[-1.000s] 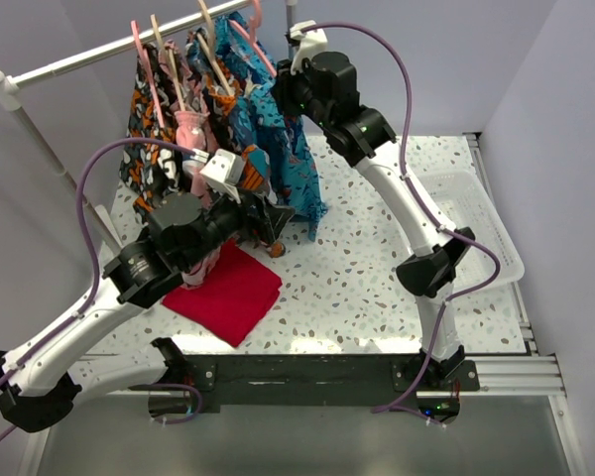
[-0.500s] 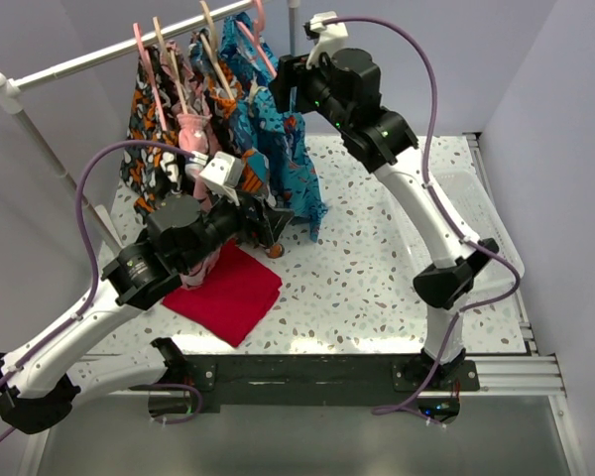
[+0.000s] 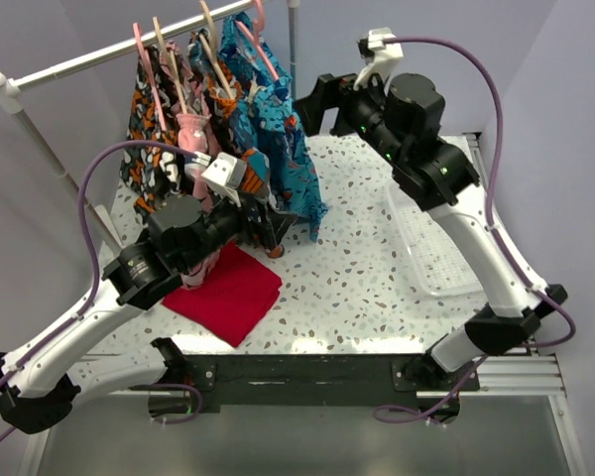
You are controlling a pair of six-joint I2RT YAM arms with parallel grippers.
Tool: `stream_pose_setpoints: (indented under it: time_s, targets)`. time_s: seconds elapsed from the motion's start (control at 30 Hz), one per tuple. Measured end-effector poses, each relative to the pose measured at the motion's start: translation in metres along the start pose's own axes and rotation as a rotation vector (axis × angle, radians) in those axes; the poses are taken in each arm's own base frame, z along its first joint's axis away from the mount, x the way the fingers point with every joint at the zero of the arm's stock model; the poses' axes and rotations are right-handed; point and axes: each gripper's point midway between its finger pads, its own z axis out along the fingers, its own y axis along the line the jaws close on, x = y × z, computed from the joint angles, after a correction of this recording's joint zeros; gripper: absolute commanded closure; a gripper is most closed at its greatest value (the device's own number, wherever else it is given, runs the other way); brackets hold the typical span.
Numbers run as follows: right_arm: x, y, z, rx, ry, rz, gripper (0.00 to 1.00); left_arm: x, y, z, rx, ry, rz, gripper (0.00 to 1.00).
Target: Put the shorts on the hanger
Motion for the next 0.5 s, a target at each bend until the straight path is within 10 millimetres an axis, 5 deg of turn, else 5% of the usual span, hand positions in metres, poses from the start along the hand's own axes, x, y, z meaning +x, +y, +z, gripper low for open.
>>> stream_pose_setpoints:
  time_s: [0.17,0.3,0.5]
  targets:
    - [0.018,-0.008,-0.049,0.009,0.02,0.036,0.02,0.013,0.004,0.004,-0.01,0.028,0.003,0.0]
    - [0.052,-0.02,-0.096,0.018,0.04,0.079,0.02,0.052,0.012,0.009,-0.034,0.109,0.006,0.0]
    - [0.151,-0.044,-0.143,0.057,0.152,0.16,0.02,0.122,0.014,0.014,-0.071,0.245,0.01,0.0]
